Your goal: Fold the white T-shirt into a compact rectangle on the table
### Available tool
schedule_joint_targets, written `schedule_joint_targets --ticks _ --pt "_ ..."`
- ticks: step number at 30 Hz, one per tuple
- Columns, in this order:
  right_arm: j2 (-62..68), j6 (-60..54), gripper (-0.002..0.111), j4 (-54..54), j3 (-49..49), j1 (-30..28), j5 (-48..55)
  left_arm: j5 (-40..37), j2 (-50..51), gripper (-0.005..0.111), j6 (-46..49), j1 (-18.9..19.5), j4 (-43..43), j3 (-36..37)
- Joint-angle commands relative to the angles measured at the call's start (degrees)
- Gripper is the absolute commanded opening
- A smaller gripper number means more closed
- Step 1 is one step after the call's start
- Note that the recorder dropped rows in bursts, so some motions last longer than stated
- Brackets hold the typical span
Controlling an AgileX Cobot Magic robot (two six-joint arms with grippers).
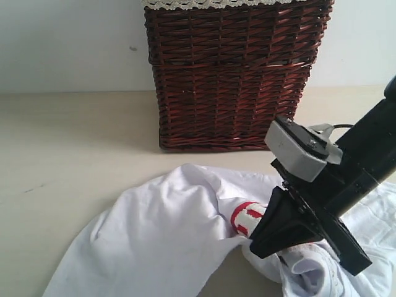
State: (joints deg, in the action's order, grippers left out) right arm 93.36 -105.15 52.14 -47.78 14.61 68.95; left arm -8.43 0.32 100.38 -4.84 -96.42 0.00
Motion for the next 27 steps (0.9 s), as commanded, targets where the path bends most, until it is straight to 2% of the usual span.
schedule_joint_targets --ticks 1,5,10,13,16,19,20,22,23,24,25,27 --pt "-1.5 1.6 0.000 1.3 1.3 1.7 1.0 -0.2 -0.3 0.000 -0.1 -0.3 0.0 0.0" --pt "-2.1 0.1 0.000 7.3 2.2 3.4 1.0 -0.2 -0.3 0.000 -0.1 -0.3 0.0 0.0" --pt "-5.1 0.4 0.000 30.8 2.2 3.4 1.0 -0.2 -0.3 0.000 -0.1 -0.3 0.0 0.0" --pt "-7.0 0.4 0.000 41.0 2.2 3.4 1.0 -0.2 -0.3 0.000 -0.1 -0.3 0.0 0.0" --pt "-6.7 0.9 0.000 36.5 2.2 3.4 1.0 -0.2 -0.3 0.000 -0.1 -0.3 0.0 0.0" --pt "-6.2 4.4 0.000 21.7 2.2 3.4 1.0 -0.2 -0.3 0.000 -0.1 -0.3 0.0 0.0" --pt "-6.2 5.5 0.002 19.8 2.2 3.4 1.0 -0.2 -0.3 0.000 -0.1 -0.3 0.0 0.0" --pt "-6.2 6.9 0.019 13.2 2.2 3.4 1.0 -0.2 -0.3 0.000 -0.1 -0.3 0.0 0.0" --pt "-6.2 6.9 0.038 9.3 2.2 3.4 1.0 -0.2 -0.3 0.000 -0.1 -0.3 0.0 0.0" --pt "-6.2 6.9 0.045 8.3 2.2 3.4 1.0 -0.2 -0.3 0.000 -0.1 -0.3 0.0 0.0" --pt "-6.2 8.4 0.058 7.2 2.2 3.4 1.0 -0.2 -0.3 0.000 -0.1 -0.3 0.0 0.0" --pt "-7.0 9.2 0.064 9.4 2.2 3.4 1.0 -0.2 -0.3 0.000 -0.1 -0.3 0.0 0.0"
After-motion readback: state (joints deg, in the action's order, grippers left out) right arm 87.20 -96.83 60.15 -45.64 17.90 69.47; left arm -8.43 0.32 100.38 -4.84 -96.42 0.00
